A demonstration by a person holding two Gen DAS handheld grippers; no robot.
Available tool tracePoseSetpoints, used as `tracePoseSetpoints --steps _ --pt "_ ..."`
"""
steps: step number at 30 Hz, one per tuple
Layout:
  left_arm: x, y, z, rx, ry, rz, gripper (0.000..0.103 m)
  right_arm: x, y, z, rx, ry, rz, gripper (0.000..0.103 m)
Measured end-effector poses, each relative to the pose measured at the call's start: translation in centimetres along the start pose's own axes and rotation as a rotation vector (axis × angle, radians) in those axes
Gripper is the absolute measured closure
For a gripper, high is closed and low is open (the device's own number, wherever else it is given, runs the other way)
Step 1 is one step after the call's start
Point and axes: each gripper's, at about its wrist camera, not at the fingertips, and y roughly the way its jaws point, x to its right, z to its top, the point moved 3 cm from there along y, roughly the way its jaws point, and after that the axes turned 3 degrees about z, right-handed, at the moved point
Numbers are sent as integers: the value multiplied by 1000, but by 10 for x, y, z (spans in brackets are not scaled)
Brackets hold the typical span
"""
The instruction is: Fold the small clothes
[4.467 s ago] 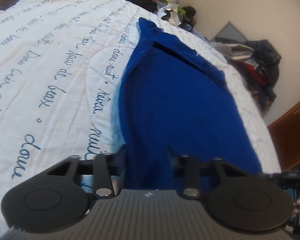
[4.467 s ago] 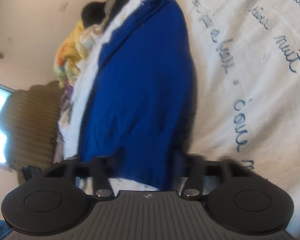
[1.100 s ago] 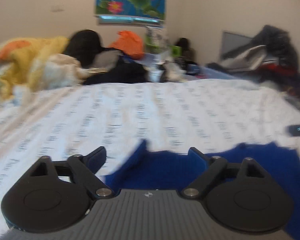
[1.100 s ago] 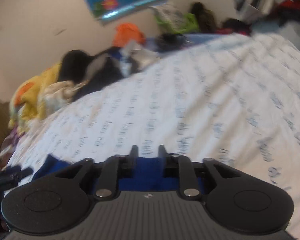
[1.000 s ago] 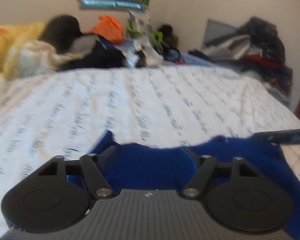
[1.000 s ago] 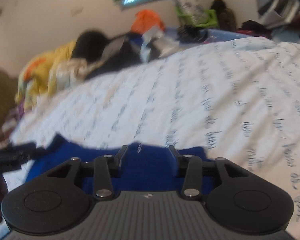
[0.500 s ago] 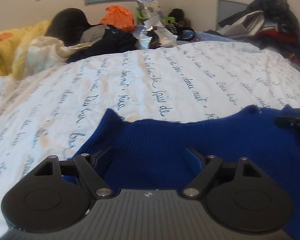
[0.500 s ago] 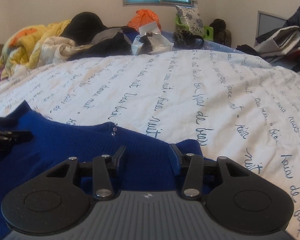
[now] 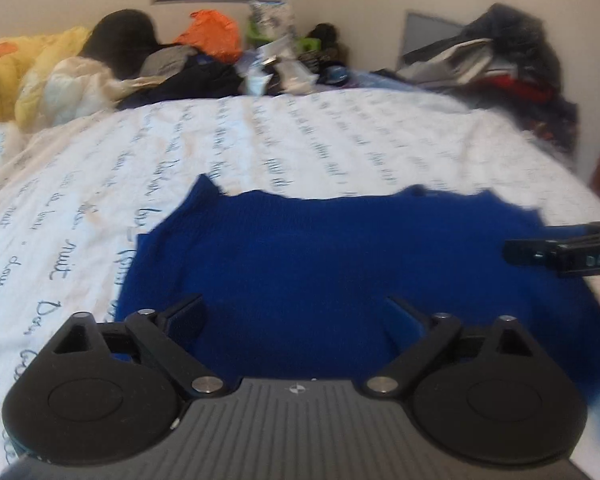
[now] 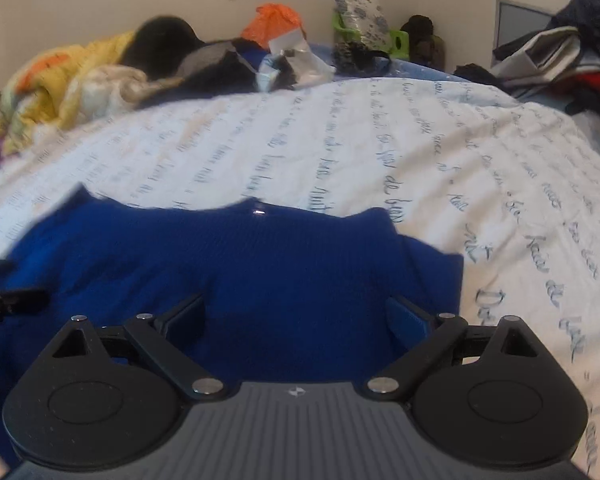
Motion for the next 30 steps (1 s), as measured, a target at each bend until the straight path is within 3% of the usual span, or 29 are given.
tracePoseSetpoints --steps 1,3,4,6,7,9,11,12,14,15,16,18,20,23,24,28,30 --pt "1 -3 -6 -11 1 -9 1 -4 -9 -4 15 1 52 5" --pt "-1 10 -24 -77 -2 9 0 -7 -5 -18 -23 -2 67 4" --pt "1 8 -31 -22 41 38 0 -7 0 -27 -17 -40 54 4" --pt "1 0 -32 -45 28 47 1 -13 -2 -36 13 -134 39 4" --pt "0 -8 -30 -57 8 41 5 -14 -4 -31 -24 -113 27 4" --pt "-4 -31 -33 -28 -23 23 2 -17 -19 -23 -69 -76 15 4" --pt "-11 -44 -44 -34 -46 8 0 -19 -43 -27 1 -91 38 3" --pt "-14 -38 -52 -85 -44 16 0 -20 -47 -34 9 -110 47 2" --pt "-13 -37 -65 -58 17 102 0 -21 -30 -55 -125 -168 46 0" --pt "-14 -41 -67 -64 10 103 1 -26 -35 -64 -48 -264 16 0" --pt "-17 -49 -65 -64 -30 80 2 -28 -39 -66 -51 -276 16 0" --pt "-27 -70 -65 -34 -114 53 1 -21 -50 -62 -120 -155 16 0" --pt "-39 -85 -71 -25 -219 58 0 -14 -71 -64 -83 -87 25 0" --pt "-61 -88 -87 -79 -401 60 1 -1 -86 -85 -72 -25 -9 0" --pt "-65 -93 -90 -51 -428 66 1 3 -85 -94 -90 -10 -27 0" --pt "-71 -104 -89 -43 -515 70 2 4 -95 -115 18 -46 -67 0" --pt "-74 -106 -68 -1 -485 51 2 5 -97 -115 23 -36 -70 0"
